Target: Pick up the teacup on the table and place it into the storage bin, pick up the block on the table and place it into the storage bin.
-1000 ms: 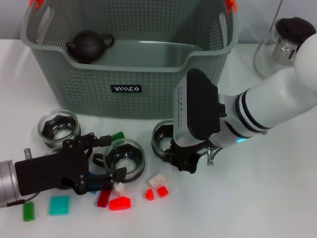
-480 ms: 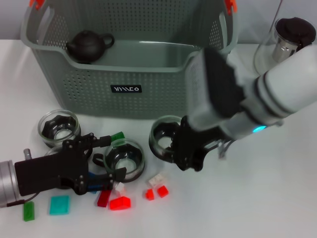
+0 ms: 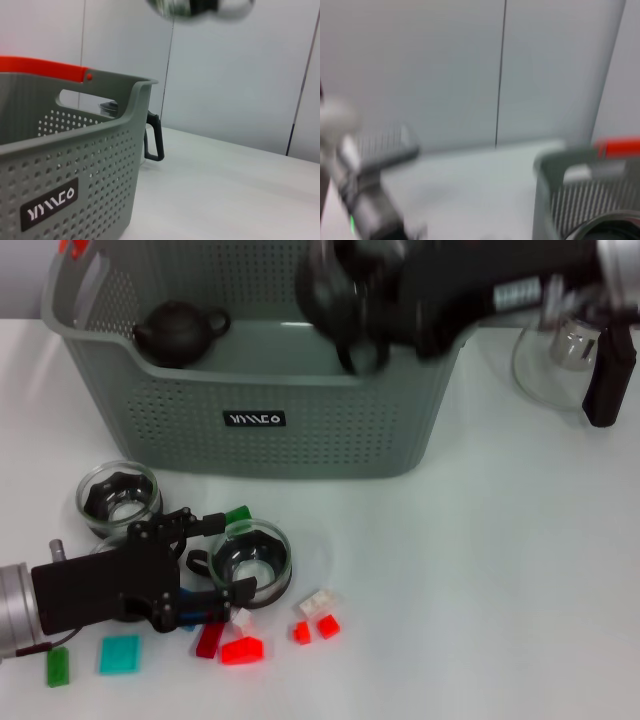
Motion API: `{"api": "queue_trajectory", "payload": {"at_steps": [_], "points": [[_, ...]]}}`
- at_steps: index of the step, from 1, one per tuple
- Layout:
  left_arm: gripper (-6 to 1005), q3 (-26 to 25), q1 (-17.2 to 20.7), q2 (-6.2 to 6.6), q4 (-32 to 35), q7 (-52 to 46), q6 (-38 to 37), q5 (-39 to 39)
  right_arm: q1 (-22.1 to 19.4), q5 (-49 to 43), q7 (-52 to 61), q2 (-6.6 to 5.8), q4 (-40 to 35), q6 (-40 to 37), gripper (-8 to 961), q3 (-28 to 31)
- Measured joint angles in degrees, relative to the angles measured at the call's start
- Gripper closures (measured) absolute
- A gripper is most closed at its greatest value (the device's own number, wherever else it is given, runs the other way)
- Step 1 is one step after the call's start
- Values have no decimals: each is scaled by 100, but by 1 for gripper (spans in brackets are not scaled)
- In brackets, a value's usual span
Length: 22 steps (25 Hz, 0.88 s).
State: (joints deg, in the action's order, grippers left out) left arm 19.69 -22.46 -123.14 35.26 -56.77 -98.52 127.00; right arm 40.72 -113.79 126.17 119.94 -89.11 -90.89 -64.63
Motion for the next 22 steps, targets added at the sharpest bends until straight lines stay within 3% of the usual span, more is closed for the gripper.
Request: {"api": "queue_trajectory", "payload": {"at_steps": [3,7,16,18,22], "points": [[114,0,-35,-1,-19,0,-1,0,210,-11,352,5,73,384,890,147],[113,-1,-79,0,-53,0,0,-1,736,-1004,773,22,672,1334,890,-84],[113,0,-108,0,-102,0,66,0,2777,-2891,1039,-67,4435,3195,891,-55],[113,3,-108,0,-133,0,109,0,3027,-3045,1045,-69,4936,3578,891,-69],[113,10,-110,-1,-152,0,143,0,3143,-3163,1011,5,5411,4118,891,-176]]}}
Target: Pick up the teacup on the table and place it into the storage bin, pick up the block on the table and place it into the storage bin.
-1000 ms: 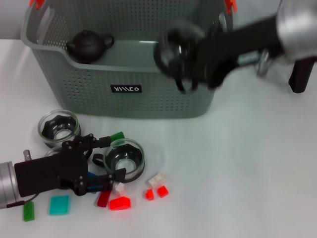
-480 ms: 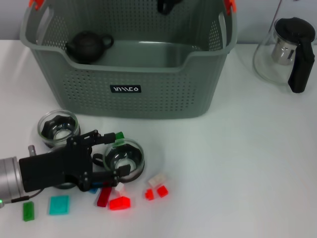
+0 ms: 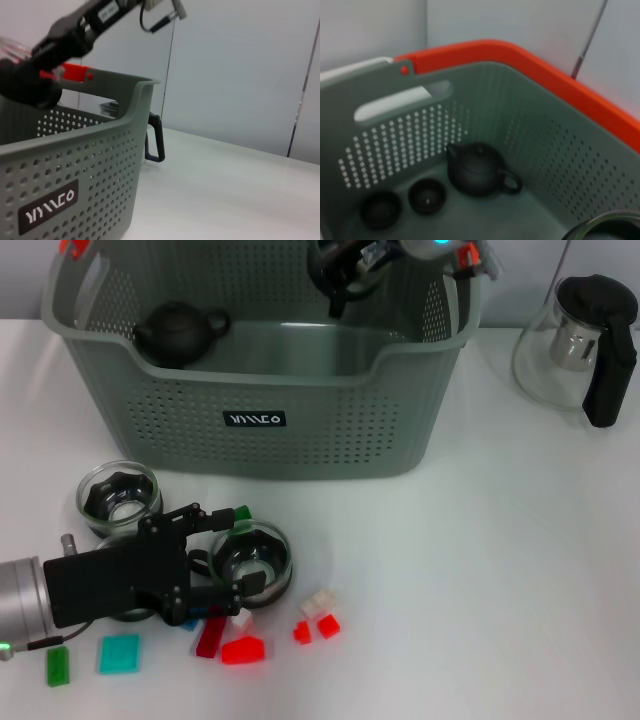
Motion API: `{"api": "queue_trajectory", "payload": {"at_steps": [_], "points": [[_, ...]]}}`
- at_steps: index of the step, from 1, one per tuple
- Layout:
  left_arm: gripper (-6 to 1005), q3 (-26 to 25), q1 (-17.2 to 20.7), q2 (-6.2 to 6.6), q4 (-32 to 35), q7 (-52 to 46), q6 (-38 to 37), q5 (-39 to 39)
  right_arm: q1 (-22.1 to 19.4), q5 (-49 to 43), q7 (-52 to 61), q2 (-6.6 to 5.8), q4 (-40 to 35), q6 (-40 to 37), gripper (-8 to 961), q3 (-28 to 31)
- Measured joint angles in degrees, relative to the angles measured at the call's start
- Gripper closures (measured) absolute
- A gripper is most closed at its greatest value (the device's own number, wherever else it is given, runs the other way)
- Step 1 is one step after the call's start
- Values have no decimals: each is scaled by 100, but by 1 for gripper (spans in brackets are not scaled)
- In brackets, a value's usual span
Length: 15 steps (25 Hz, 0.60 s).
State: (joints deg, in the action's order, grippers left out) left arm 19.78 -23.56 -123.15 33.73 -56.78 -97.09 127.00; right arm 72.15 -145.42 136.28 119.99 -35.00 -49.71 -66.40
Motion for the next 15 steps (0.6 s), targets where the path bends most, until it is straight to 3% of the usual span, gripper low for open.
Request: {"api": "queue_trajectory", "payload": {"at_steps": [15], "points": [[114,27,0,-32,2,0,7,0,-122,442,-480,33,881,867,890,-40]]}}
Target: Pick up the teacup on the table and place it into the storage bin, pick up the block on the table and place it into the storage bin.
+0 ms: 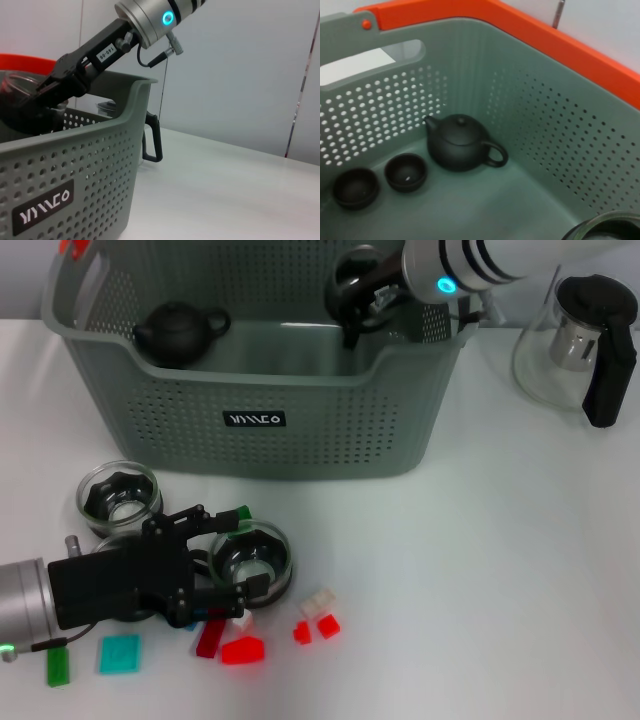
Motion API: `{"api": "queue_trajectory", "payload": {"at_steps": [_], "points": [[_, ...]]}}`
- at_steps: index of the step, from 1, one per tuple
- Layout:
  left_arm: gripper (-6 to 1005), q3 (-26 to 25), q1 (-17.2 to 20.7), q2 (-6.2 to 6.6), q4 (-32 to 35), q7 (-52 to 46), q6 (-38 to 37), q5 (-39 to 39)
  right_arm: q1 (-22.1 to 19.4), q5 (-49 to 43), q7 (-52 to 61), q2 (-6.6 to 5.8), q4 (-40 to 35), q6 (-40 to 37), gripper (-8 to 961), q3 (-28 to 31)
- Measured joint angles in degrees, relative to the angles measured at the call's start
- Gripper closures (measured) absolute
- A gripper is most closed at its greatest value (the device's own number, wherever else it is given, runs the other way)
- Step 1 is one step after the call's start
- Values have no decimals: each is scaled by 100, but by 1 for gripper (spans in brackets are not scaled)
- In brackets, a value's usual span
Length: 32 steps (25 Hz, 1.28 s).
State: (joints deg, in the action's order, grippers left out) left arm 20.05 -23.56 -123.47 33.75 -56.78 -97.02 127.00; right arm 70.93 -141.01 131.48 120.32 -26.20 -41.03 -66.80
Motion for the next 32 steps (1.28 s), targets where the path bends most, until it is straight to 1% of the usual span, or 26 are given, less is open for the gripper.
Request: {"api": "queue_trajectory", "payload": {"at_steps": [2,10,18,26,29,32], "points": [[114,0,-3,-1,0,0,0,0,-17,113,-124,0,59,53,890,-3],[114,-17,-19,-2,0,0,-1,0,-33,140,-152,0,108,95,834,-10],[114,-24,-41,-2,0,0,-1,0,-37,126,-81,-36,57,-204,778,-1],[114,-32,-44,-2,0,0,-1,0,-45,132,-59,-42,-49,-239,722,49],[113,-32,-37,-2,0,0,-1,0,-117,138,-18,-61,-498,-556,617,76],[113,-30,-35,-2,0,0,-2,0,-402,146,206,-74,-1614,-1370,511,91]]}}
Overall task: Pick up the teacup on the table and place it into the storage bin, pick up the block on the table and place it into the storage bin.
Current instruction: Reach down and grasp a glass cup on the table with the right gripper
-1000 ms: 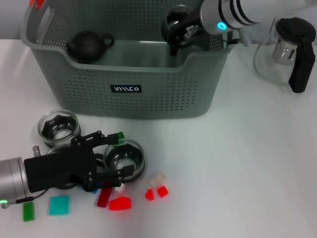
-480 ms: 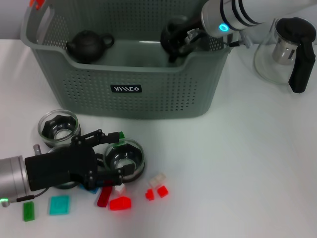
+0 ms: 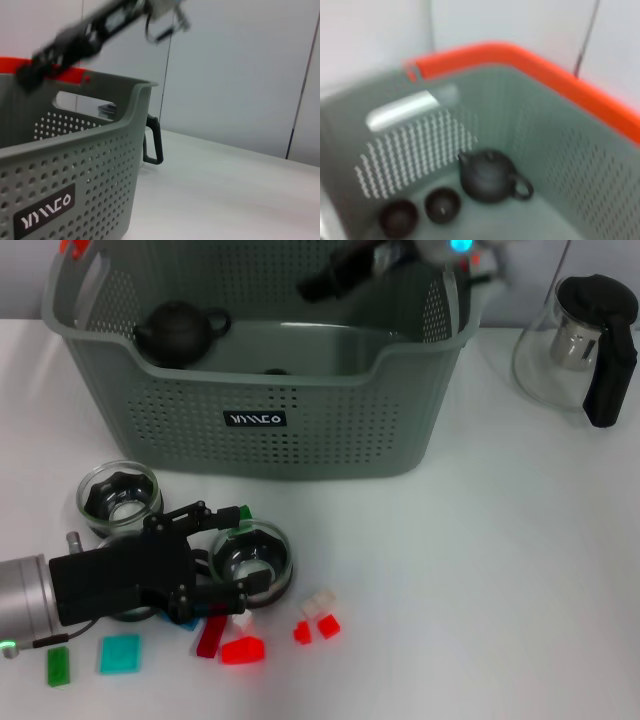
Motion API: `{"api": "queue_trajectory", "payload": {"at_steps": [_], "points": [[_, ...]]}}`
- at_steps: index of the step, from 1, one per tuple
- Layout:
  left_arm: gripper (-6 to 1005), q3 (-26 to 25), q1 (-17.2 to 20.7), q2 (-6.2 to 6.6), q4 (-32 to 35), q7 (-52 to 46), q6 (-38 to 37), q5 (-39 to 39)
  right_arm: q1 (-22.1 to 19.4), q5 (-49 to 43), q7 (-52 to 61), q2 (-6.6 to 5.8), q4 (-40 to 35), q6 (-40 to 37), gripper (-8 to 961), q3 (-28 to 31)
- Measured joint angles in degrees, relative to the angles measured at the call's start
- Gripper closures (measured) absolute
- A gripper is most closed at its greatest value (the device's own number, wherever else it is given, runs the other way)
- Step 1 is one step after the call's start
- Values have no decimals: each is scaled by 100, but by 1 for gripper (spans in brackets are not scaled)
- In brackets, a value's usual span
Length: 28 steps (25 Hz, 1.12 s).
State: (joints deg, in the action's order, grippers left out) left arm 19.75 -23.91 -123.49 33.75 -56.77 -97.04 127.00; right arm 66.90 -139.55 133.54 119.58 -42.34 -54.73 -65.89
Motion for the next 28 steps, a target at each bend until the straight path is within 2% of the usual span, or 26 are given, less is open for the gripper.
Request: {"api": "queue_trajectory", "payload": {"at_steps": [1,2,4,8,11,16,23,28], "points": [[113,1,0,0,0,0,0,0,-253,18,169,0,-891,-556,489,0],[113,2,-2,0,0,0,0,0,-253,18,169,0,-891,-556,467,0],[113,2,-4,0,0,0,0,0,-553,117,266,9,-1793,-1161,424,-1],[113,1,-12,0,0,0,1,-48,-1034,571,289,-30,-3008,-2302,336,7],[113,-4,-16,14,0,0,1,-117,-1354,890,289,-65,-3533,-3053,337,69],[113,-7,-19,28,19,0,1,-133,-1816,1061,269,-89,-4122,-4107,338,238],[114,-7,-65,46,17,0,102,-143,-1989,1004,81,-162,-4256,-5548,340,410],[114,-7,-18,72,130,-31,227,-94,-2216,981,-431,-57,-4234,-5713,341,349]]}}
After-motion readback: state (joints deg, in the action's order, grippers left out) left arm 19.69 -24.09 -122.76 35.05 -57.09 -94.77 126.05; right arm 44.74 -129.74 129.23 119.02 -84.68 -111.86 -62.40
